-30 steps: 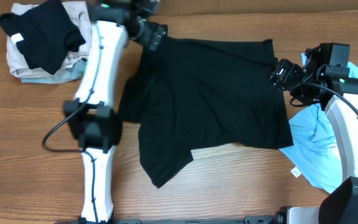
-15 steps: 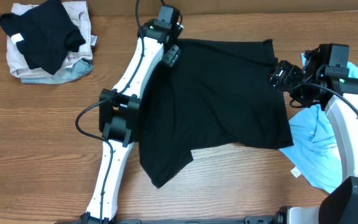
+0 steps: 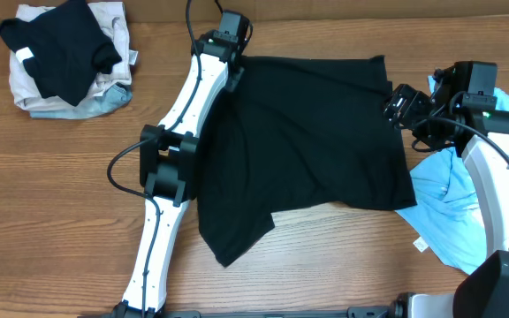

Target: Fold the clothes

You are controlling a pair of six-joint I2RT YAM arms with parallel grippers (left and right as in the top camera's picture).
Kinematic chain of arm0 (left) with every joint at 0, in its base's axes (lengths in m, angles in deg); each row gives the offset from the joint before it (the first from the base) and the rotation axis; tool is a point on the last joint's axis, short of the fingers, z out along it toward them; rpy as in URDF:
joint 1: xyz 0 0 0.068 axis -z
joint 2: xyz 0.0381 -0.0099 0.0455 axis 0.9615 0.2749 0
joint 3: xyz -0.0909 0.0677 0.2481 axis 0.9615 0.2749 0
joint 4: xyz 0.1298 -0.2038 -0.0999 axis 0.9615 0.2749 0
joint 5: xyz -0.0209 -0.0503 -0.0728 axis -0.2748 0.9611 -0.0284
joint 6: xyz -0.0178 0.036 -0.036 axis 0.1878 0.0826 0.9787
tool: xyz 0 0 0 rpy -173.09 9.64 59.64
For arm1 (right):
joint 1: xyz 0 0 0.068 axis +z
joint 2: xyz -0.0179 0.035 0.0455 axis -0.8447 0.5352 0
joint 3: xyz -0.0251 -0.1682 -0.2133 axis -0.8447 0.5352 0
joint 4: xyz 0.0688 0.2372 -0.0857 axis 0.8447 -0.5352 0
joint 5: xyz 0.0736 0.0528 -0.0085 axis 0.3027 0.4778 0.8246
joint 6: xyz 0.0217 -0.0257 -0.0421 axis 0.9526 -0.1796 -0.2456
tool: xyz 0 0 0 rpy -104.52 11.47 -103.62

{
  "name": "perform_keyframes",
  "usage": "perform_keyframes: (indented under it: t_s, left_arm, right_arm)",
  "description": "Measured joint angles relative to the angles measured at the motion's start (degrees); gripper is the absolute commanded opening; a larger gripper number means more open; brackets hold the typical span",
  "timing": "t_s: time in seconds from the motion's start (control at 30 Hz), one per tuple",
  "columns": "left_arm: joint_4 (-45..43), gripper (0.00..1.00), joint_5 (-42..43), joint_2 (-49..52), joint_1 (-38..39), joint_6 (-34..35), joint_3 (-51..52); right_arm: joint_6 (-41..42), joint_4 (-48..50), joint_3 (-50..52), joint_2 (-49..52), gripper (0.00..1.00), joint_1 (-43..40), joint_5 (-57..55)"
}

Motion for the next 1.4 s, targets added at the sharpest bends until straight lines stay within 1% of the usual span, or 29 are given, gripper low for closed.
perform_keyframes:
  t_s: [0.13, 0.17, 0.2, 0.3, 0.33, 0.4, 0.5, 0.6, 0.67, 0.77, 0.8, 0.83, 0.87, 0.9, 0.97, 1.0, 1.07, 1.17, 1.3, 1.4]
  left_arm:
    - [1.92, 0.11, -2.23, 0.00, -0.72, 3.30, -0.79]
    - [2.14, 0.17, -2.16, 0.00, -1.29, 4.17, -1.14]
    - [2.47, 0.20, -2.01, 0.00, -2.16, 4.96, -1.33]
    - [2.99, 0.22, 1.68, 0.00, -5.88, 6.47, -1.49]
    - [2.99, 0.20, 3.32, 0.00, -6.99, 6.60, -1.49]
    - [2.97, 0.05, 7.34, 0.00, -9.35, 7.17, -1.49]
    - [2.82, 0.04, 10.34, 0.00, -10.51, 7.48, -1.49]
    - [3.50, 0.04, 12.28, 0.07, -9.81, 8.07, -2.12]
    - [4.92, 0.04, 13.18, 0.07, -9.77, 9.70, -3.63]
    - [6.32, 0.08, 14.03, 0.07, -10.56, 12.90, -5.95]
    - [6.60, 0.14, 14.38, 0.07, -11.45, 14.43, -6.58]
    - [6.69, 0.22, 14.62, 0.07, -12.24, 15.32, -6.75]
    - [6.99, 0.41, 15.41, 0.07, -13.35, 16.76, -6.80]
    - [7.34, 0.49, 16.79, 0.07, -15.10, 17.77, -6.80]
    - [7.32, 0.61, 19.08, 0.07, -17.46, 18.75, -6.80]
    - [7.23, 0.72, 20.31, 0.07, -18.56, 19.78, -6.80]
    - [7.28, 0.78, 21.92, 0.07, -20.48, 20.09, -6.80]
    - [7.28, 0.85, 24.06, 0.07, -21.09, 20.85, -6.80]
    - [8.98, 1.00, 27.98, 0.17, -20.72, 20.76, -7.82]
    - [13.66, 1.00, 30.95, 0.55, -20.61, 19.50, -13.62]
  right_arm:
    - [0.02, 0.00, 0.00, 0.00, 1.00, -0.02, -0.02]
    - [0.00, 0.00, 0.00, 0.00, 1.00, -0.02, -0.02]
    - [0.02, 0.07, 0.00, 0.00, 1.00, -0.02, 0.00]
    - [0.00, 0.50, 0.00, 0.00, 1.00, -0.02, -0.04]
    - [0.00, 0.61, 0.00, 0.00, 1.00, -0.02, -0.02]
    - [0.02, 1.01, 0.00, 0.00, 1.00, -0.02, -0.02]
    - [0.00, 1.05, 0.00, 0.00, 1.00, 0.00, 0.00]
    - [0.02, 1.01, 0.00, 0.00, 1.00, -0.02, -0.02]
    - [0.00, 1.01, 0.00, 0.00, 1.00, -0.02, -0.02]
    - [-0.20, 1.05, 0.00, 0.00, 1.00, -0.02, -0.02]
    - [-0.42, 1.05, 0.00, 0.00, 1.00, -0.02, -0.02]
    - [-0.46, 1.07, 0.00, 0.00, 1.00, -0.02, -0.02]
    - [-0.63, 1.09, 0.00, 0.00, 1.00, -0.02, -0.02]
    - [-0.66, 1.09, 0.00, 0.00, 1.00, -0.02, -0.02]
    - [-0.81, 1.16, 0.00, 0.00, 1.00, -0.02, -0.02]
    - [-0.85, 1.25, 0.00, 0.00, 1.00, -0.02, -0.02]
    - [-0.96, 1.38, 0.00, 0.00, 1.00, 0.00, -0.02]
    - [-1.29, 1.36, 0.00, 0.00, 1.00, -0.02, -0.04]
    - [-1.46, 0.79, 0.00, 0.00, 0.98, -0.02, -0.04]
    - [-1.46, 0.50, 0.00, 0.02, 0.95, -0.02, -0.04]
